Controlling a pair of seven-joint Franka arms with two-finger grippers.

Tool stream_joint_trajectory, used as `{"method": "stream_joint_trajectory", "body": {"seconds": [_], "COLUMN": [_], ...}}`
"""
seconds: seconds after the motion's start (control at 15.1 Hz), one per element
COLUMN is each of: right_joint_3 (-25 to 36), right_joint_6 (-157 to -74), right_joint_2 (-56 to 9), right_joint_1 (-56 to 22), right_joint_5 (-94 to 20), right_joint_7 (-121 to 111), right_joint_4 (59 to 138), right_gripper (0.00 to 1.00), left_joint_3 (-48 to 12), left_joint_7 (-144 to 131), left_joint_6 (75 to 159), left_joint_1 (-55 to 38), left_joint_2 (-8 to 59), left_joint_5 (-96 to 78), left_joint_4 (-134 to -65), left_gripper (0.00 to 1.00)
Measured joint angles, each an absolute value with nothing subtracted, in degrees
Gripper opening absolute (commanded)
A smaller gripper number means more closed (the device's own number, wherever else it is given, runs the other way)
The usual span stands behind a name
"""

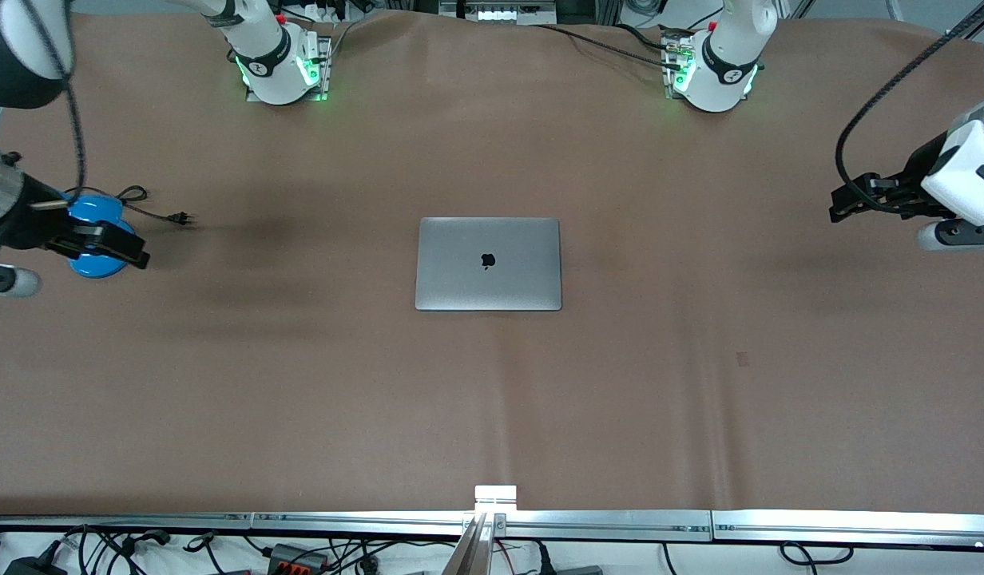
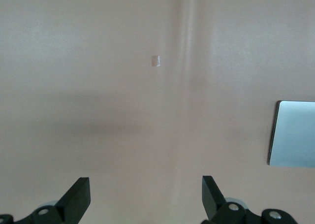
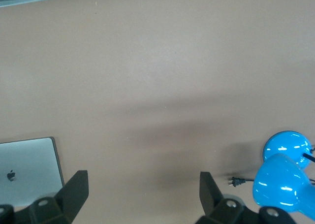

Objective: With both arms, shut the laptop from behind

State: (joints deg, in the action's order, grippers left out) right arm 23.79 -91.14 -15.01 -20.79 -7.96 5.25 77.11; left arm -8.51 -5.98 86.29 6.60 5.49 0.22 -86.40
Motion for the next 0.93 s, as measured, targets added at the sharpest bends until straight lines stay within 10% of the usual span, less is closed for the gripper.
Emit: {"method": "stream_joint_trajectory", "body": {"seconds": [0.33, 0.93], "right_joint_3": [5.63, 4.25], "right_joint_6": [-91.87, -93.05], "right_joint_2": [-13.54, -10.23], "right_joint_1": [-0.97, -0.33], "right_joint_5": [-3.54, -1.45], "right_joint_7": [1.29, -0.66], "right_joint_4": [77.09, 81.16], "right_gripper": [1.0, 1.0], "left_joint_3": [-8.45, -8.57], "left_joint_7": [-5.92, -5.91], "left_joint_6": [86.39, 86.39], "left_joint_1": [6.64, 6.49], "left_joint_2": [5.3, 5.2], "left_joint_5": [0.01, 0.0], "left_joint_4": [-86.4, -86.41], "left_gripper": [1.0, 1.0]}}
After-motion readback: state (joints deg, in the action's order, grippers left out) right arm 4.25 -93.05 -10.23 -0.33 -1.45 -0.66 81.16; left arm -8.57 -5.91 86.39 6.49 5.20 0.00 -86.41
